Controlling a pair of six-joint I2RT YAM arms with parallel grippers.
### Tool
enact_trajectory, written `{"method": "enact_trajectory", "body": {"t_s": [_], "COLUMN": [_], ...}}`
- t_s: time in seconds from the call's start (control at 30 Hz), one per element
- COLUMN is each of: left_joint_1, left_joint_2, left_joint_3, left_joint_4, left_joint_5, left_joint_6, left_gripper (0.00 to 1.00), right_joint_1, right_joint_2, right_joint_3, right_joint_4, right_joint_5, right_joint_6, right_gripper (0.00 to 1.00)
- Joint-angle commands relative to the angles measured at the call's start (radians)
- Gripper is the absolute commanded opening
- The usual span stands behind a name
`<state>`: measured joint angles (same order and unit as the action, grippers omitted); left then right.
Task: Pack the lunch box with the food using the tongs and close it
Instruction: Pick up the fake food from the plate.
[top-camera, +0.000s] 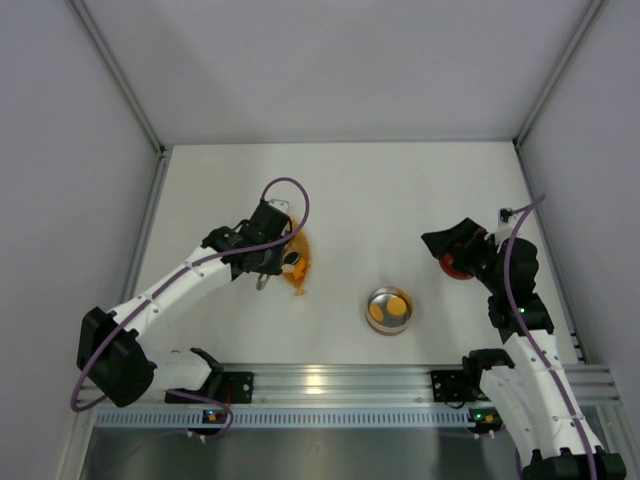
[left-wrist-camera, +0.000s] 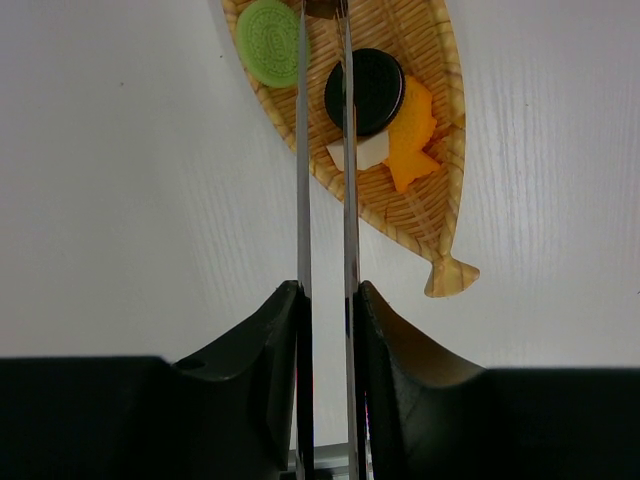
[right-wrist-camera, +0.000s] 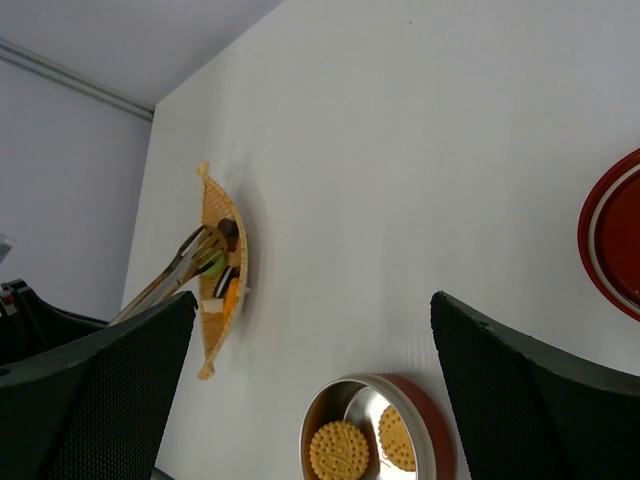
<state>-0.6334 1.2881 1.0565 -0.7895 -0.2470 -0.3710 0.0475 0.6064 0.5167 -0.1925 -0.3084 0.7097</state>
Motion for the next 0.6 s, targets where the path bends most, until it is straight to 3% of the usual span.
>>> {"method": "enact_trajectory", "body": {"t_s": [0.0,0.3,0.57], "left_joint_1": [0.006,0.006,-0.055], "left_joint_2": [-0.013,-0.084,-0.145], "left_joint_3": [0.029,0.135,0.201], "left_joint_4": [0.023,-0.079,-0.097], "left_joint_5": [-0.005,-0.020,0.118], "left_joint_6": [0.007,0.015,0.023], "left_gripper": [0.22,0.16,0.15], "right_joint_1": [-0.011,-0.011,-0.011], "right_joint_2": [0.000,-0.007,-0.008], "right_joint_3": [0.019,0.008,0.002], "right_joint_4": [0.067,0.073,0.076], "right_joint_5": [0.000,0.000,0.000], "right_joint_6": [-0.010,-0.004,-0.001], "right_gripper": [0.99,1.00,0.99]}}
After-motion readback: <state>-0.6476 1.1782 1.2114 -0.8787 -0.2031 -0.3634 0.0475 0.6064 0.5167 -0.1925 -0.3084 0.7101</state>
